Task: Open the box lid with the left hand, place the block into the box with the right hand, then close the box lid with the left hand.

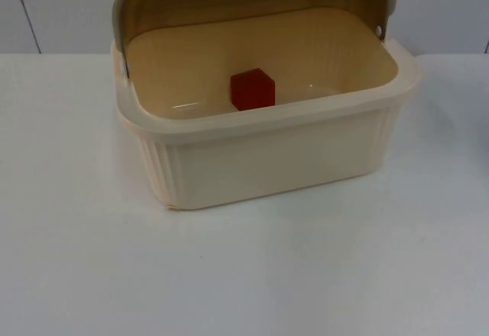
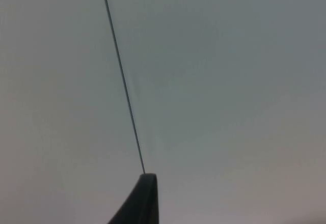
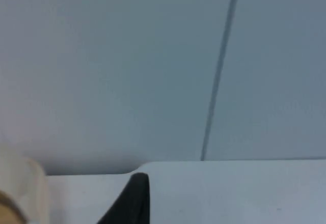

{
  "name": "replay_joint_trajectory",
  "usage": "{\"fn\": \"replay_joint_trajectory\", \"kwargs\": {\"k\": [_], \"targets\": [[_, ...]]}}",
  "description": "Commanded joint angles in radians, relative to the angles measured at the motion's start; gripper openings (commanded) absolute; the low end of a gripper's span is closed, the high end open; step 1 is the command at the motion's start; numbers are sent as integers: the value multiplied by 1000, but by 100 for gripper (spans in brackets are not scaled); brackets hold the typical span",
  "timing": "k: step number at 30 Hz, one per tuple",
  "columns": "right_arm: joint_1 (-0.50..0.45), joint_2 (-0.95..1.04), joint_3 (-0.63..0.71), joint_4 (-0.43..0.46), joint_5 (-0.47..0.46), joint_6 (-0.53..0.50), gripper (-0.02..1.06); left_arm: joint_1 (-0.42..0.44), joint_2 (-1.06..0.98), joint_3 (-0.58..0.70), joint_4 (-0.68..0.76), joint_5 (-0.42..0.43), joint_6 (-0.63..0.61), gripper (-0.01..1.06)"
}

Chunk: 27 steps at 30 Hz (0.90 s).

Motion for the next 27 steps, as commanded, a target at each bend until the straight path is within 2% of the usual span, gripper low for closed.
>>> {"fn": "replay_joint_trajectory", "kwargs": {"k": [1,3,5,6,7,8,9,10,12,18,27], "targets": [[-27,-15,-6,1,7,-16,104,0,-9,2,5,-2,-6,103],[-37,-15,-6,6,14,-16,104,0,-9,2,5,-2,-6,103],[-37,-13,-6,63,16,-30,104,0,-9,2,5,-5,-6,103],[-37,-9,-6,120,10,-82,104,0,-9,2,5,-5,-6,103],[-35,-4,-6,240,0,-167,104,0,-9,2,5,-6,-6,103],[-35,-4,-6,240,0,-167,104,0,-9,2,5,-6,-6,103],[-35,3,-6,323,-2,-233,104,0,-9,2,5,-6,-6,103],[-35,3,-6,370,-2,-295,104,0,-9,2,5,-6,-6,103],[-35,8,-6,427,1,-355,104,-2,-9,2,5,-2,-6,103],[-37,8,-6,357,-3,-331,104,-40,-9,2,37,-3,-6,103],[-37,8,-6,335,4,-297,104,-48,-9,11,53,-7,-6,103]]}}
